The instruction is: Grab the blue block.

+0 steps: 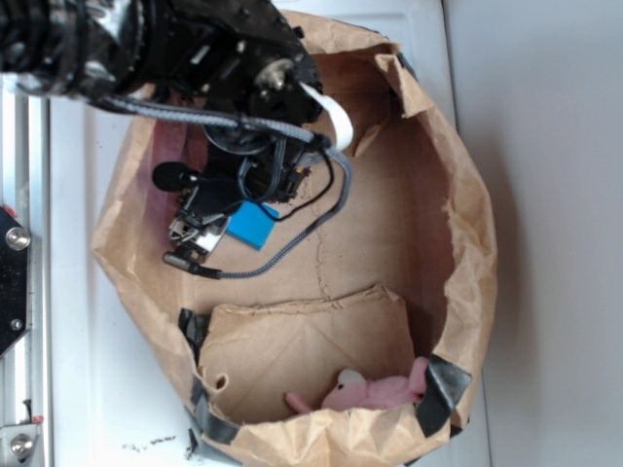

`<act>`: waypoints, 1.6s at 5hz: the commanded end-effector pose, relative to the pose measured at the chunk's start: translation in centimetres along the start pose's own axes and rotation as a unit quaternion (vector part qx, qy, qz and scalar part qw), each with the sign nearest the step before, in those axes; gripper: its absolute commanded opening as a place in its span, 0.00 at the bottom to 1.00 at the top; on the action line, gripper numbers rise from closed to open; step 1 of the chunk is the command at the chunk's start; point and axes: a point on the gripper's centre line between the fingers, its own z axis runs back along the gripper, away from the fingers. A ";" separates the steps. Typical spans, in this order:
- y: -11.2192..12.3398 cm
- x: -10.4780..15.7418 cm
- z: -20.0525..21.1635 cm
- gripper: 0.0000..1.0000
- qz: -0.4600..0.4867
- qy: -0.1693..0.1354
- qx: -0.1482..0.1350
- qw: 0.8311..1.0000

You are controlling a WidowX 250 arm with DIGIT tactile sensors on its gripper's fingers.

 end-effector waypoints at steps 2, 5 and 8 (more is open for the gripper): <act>0.3 1.7 -0.6 1.00 -0.001 -0.034 0.039 0.999; -0.7 2.1 -2.0 1.00 -0.007 -0.021 0.052 0.998; -2.0 2.9 -2.6 1.00 0.029 0.012 0.011 0.999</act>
